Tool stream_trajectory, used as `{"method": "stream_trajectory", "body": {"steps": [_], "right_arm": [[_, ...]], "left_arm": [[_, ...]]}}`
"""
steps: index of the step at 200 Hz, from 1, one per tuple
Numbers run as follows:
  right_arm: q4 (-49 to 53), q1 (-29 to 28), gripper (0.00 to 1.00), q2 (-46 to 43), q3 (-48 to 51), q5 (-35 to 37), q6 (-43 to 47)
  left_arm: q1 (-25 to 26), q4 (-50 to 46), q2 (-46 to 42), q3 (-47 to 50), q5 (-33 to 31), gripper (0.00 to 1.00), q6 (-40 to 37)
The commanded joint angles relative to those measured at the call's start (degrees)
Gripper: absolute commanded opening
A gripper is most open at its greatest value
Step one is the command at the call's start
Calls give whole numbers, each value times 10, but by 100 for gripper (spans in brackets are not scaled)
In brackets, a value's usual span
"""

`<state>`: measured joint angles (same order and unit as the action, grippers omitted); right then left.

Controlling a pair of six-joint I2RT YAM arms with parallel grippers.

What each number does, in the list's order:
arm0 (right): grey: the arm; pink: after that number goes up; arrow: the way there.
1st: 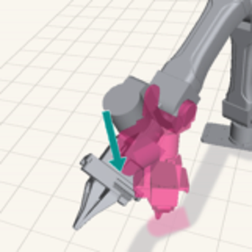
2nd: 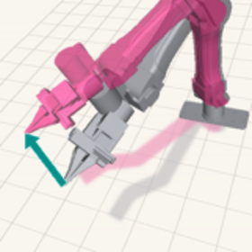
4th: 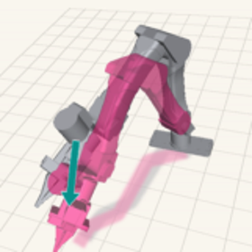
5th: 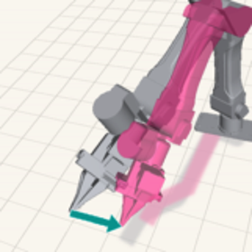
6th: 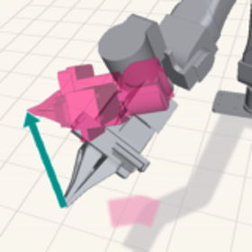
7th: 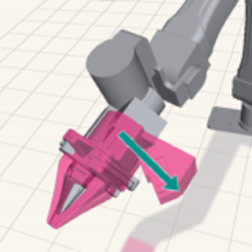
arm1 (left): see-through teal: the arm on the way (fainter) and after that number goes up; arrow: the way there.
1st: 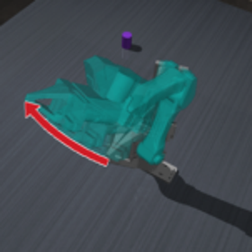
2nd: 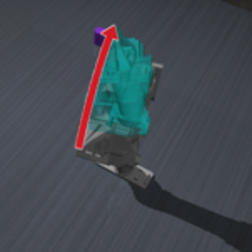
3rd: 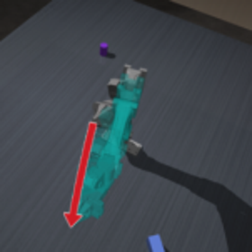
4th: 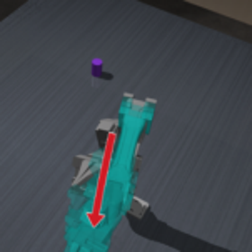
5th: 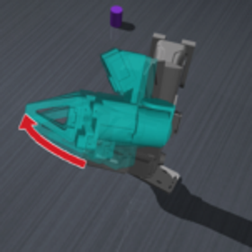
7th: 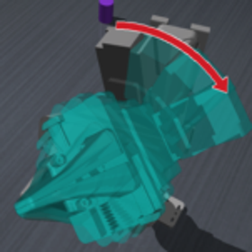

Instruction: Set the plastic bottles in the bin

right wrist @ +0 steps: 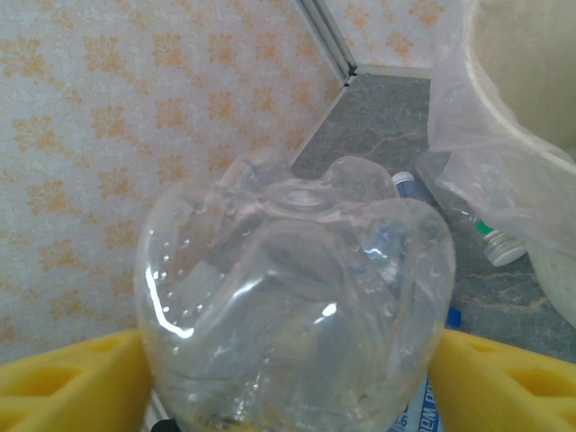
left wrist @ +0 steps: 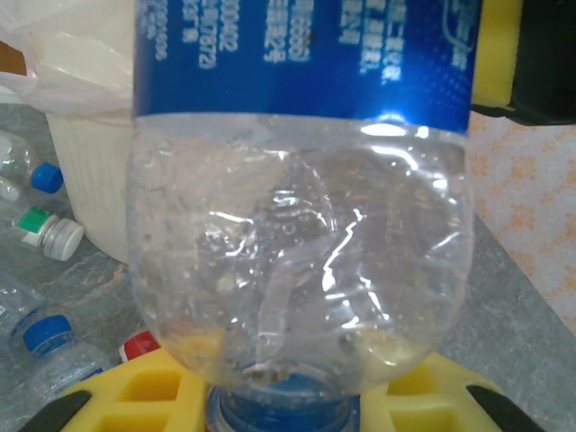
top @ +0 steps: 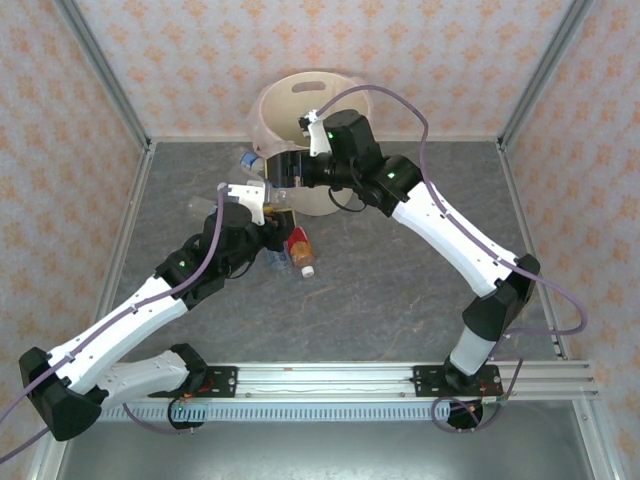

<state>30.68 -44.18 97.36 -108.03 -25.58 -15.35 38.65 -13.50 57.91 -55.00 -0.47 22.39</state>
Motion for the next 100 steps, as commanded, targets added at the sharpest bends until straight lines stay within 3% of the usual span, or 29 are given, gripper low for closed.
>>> {"method": "stream_trajectory", "body": {"steps": [1,24,86,100], "right_arm": [[9,-3,69,4,-12,-22,3],[4,-2,53,6,-11,-40,4],[-21,9,52,-7,-8,-5,-12],[-28,16,52,-9,-12,5,-16]], "left_arm": [[7,13,3,-26,2,29,-11],[10,7,8,-34,-1,30,-11],[12,3,0,-36,-17,36,-1],[12,9,-10,-32,-25,53,4]]}}
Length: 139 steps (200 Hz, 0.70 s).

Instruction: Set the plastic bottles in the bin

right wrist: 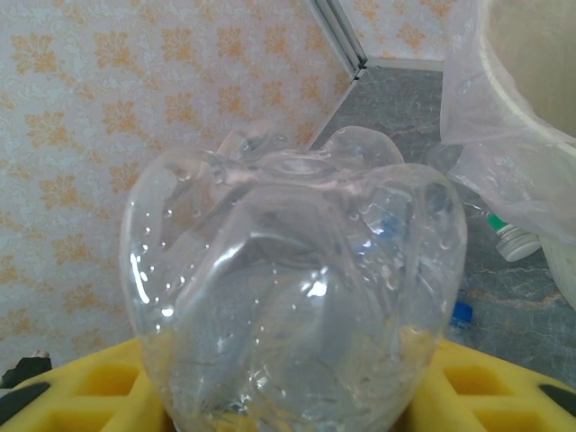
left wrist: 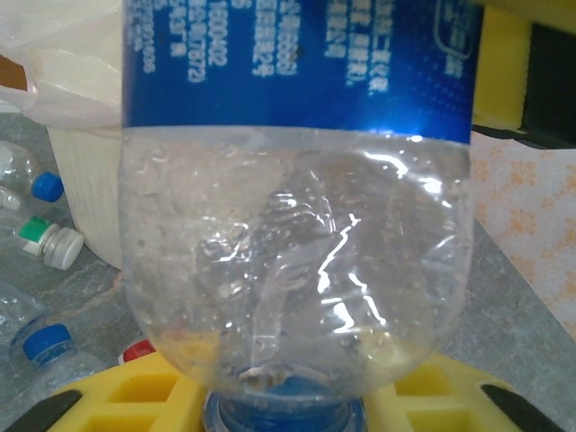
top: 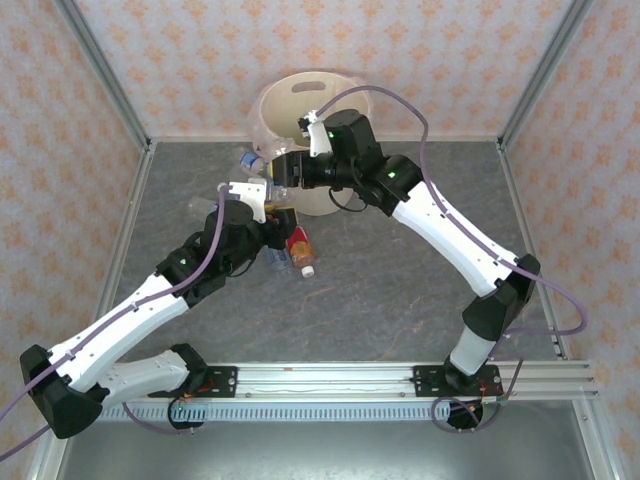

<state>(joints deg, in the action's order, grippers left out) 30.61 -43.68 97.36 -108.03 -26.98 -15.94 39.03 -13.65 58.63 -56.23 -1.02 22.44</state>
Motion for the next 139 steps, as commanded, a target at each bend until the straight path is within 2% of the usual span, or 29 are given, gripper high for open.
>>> {"method": "stream_trajectory", "body": {"steps": [1,8,39,81,101,139], "right_arm": [[-27,12,52,-9,-12,19,-11],[-31,16,51,-10,-14,23,-11],[-48,45,52,-16,-26,56,-20],[-66,84,52,-9,-74,116,-21],[-72,94,53,0,-99,170,-10],[-147,102,55,6,-97,263,25]], "left_arm": [[8,11,-18,-20,-20,55,4],[9,11,-23,-19,-25,67,7],[8,12,-47,-15,-57,99,20],[8,8,-71,-8,-89,99,32],[8,3,-75,-5,-98,99,38],[8,-5,-80,-2,-103,99,47]]}}
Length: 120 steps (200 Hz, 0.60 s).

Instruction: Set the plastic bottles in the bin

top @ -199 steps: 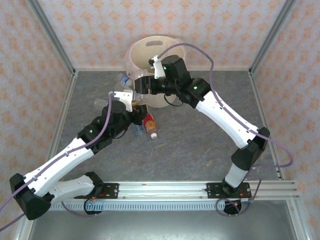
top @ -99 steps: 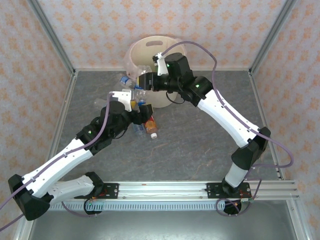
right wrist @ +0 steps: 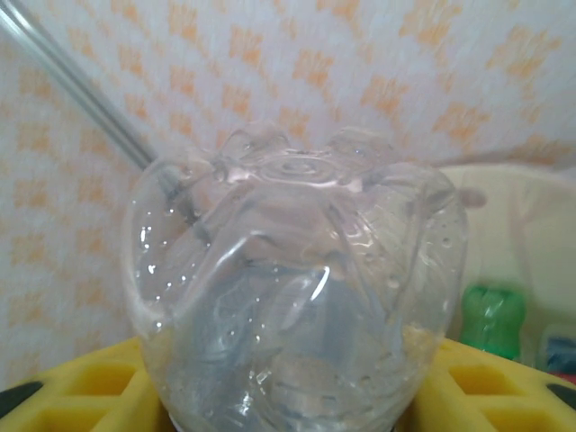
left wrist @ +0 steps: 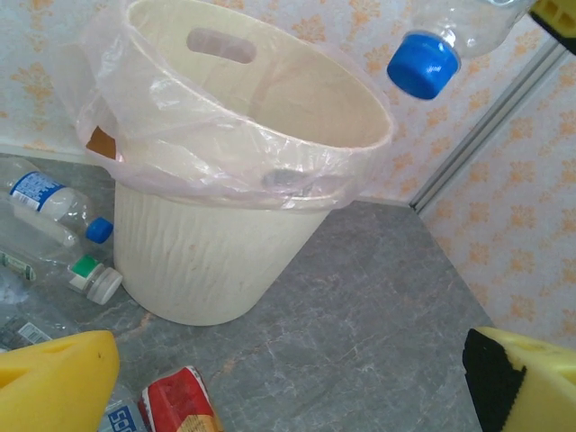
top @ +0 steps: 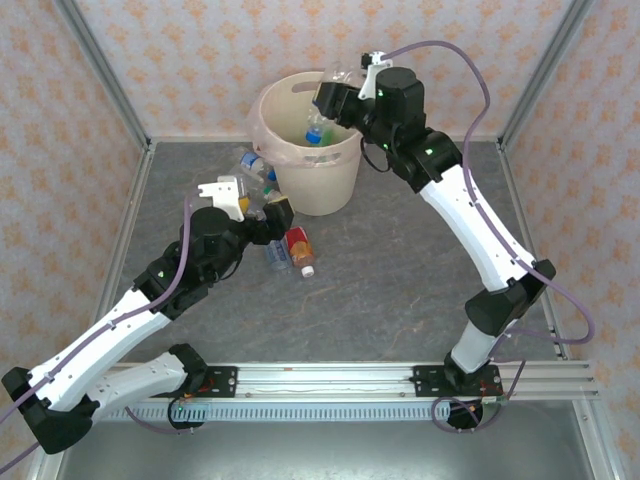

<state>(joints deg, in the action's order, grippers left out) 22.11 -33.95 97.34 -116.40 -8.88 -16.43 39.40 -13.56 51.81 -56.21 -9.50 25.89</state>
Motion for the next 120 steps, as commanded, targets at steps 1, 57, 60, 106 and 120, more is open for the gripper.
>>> {"method": "stream_trajectory", "body": {"steps": [1,57,60,106,120], "right_arm": [[-63,5,55,7,-14,84,31],[-100,10,56,76,-58,151,85],[-99,10,56,80,-62,153,85],[-102,18,56,132,-88,155,95],[-100,22,56,143,-91,157,95]], "left_arm": [[4,-6,-12,-2,-18,99,13],[4,-22,-19,-3,-24,99,22],[4,-23,-19,-3,-25,99,22],[4,-52,-32,-5,-40,99,28],[4,-63,-37,-3,-42,99,31]]}}
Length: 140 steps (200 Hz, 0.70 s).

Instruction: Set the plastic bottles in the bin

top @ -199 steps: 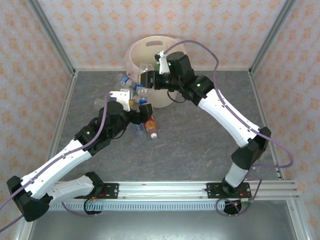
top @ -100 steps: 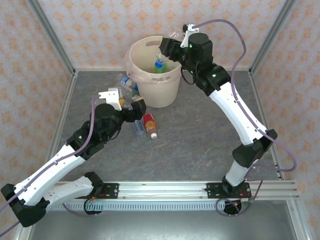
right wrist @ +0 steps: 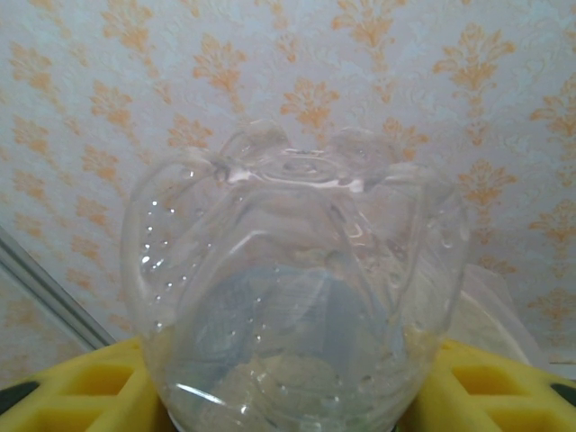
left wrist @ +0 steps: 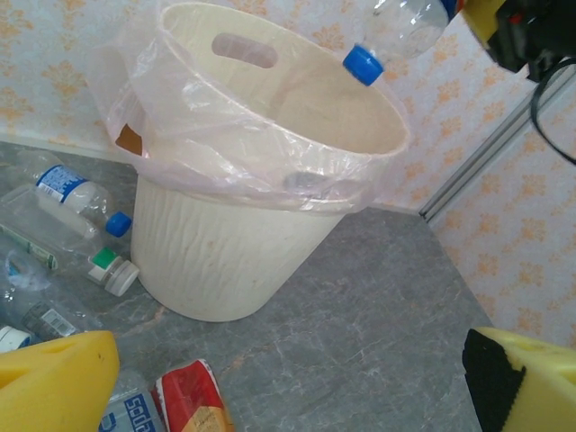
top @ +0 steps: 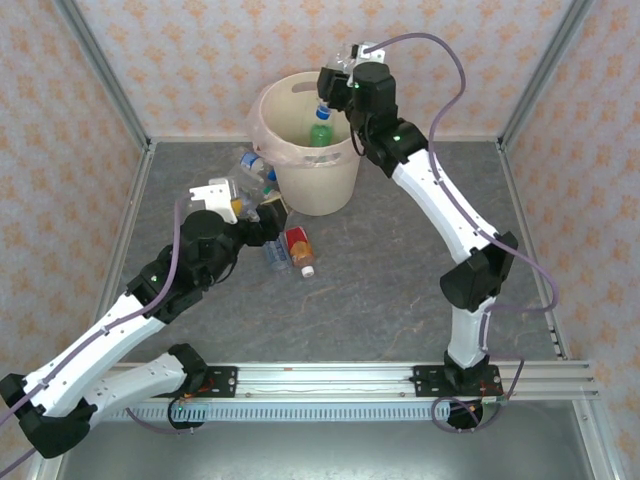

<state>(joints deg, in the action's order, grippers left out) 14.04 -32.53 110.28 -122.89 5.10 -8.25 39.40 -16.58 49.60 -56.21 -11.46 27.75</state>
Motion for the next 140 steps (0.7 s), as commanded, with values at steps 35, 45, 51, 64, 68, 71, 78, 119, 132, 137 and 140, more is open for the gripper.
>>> {"method": "stream_trajectory", "body": {"steps": [35,45,51,64,68,71,78,119,132,137,140], "right_arm": [[-8,9,81,29,-40,16,12],[-5,8,91,28,-44,13,9],[-3,9,92,28,-47,11,9],[2,8,99,25,-51,6,6],[3,9,100,24,-52,4,6],[5,8,100,23,-53,3,4],[10,9,100,21,-56,0,2],[41,9,100,-2,-59,-14,-12],[52,8,100,-12,-55,-17,-14],[54,9,100,-17,-51,-19,-17],[55,9,100,-19,-48,-21,-17]], "left_arm": [[4,-47,-35,5,-32,99,20],[4,-53,-38,7,-35,99,23],[4,-56,-38,8,-36,99,25],[4,-61,-38,10,-41,99,29],[4,-61,-38,11,-41,99,31],[4,-62,-38,11,-41,99,31],[4,-63,-37,13,-44,99,33],[4,-64,-23,22,-56,99,45],[3,-64,-17,27,-56,99,54],[3,-64,-13,29,-55,99,55],[3,-64,-11,29,-55,99,55]]}}
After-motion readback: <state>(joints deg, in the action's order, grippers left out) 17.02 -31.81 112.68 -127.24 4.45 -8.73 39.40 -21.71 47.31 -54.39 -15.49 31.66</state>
